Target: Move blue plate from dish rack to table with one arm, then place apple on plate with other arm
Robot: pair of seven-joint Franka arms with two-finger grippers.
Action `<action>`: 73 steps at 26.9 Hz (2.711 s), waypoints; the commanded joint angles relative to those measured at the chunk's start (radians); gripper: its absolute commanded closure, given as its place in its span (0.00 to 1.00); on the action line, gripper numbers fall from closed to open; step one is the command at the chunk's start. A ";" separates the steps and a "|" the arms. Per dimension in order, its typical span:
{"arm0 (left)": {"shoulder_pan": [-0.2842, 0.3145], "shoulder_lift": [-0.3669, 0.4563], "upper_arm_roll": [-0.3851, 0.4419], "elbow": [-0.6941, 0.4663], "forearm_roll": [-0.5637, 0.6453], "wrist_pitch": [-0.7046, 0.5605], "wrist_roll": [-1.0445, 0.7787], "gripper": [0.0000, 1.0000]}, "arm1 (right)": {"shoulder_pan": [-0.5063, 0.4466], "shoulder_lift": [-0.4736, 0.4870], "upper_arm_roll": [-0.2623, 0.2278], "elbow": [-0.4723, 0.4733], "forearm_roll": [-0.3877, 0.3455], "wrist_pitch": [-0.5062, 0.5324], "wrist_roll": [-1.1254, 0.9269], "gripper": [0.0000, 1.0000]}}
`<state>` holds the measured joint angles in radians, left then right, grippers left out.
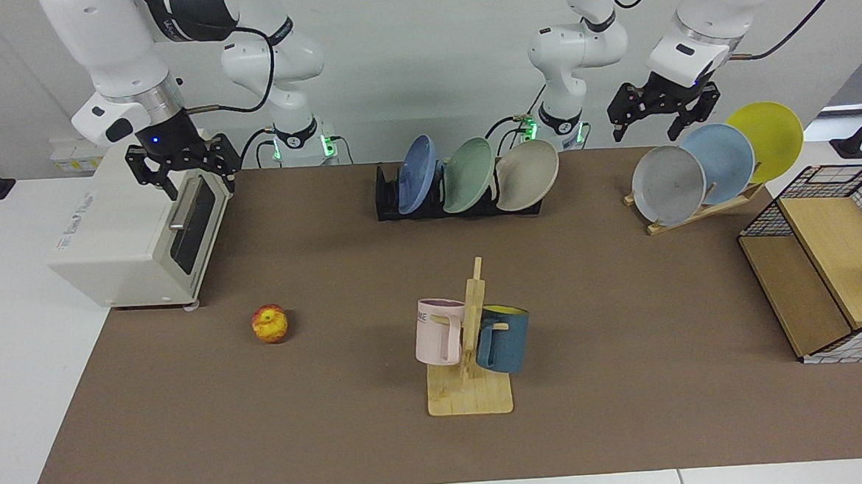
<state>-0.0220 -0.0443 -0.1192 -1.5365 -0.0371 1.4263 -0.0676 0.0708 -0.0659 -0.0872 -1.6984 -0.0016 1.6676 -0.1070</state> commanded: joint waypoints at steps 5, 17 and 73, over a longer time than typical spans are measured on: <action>-0.003 -0.049 -0.017 -0.060 -0.036 0.011 0.002 0.00 | -0.014 -0.008 0.010 -0.014 -0.015 0.026 -0.007 0.00; 0.001 -0.103 -0.086 -0.200 -0.119 0.094 -0.004 0.00 | -0.014 -0.008 0.010 -0.014 -0.017 0.023 -0.007 0.00; 0.013 -0.137 -0.769 -0.674 -0.488 0.741 -0.402 0.15 | -0.017 -0.008 0.007 -0.014 -0.017 0.026 -0.008 0.00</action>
<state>-0.0195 -0.1807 -0.8611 -2.2278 -0.5050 2.1536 -0.4325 0.0694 -0.0659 -0.0883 -1.6984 -0.0016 1.6706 -0.1070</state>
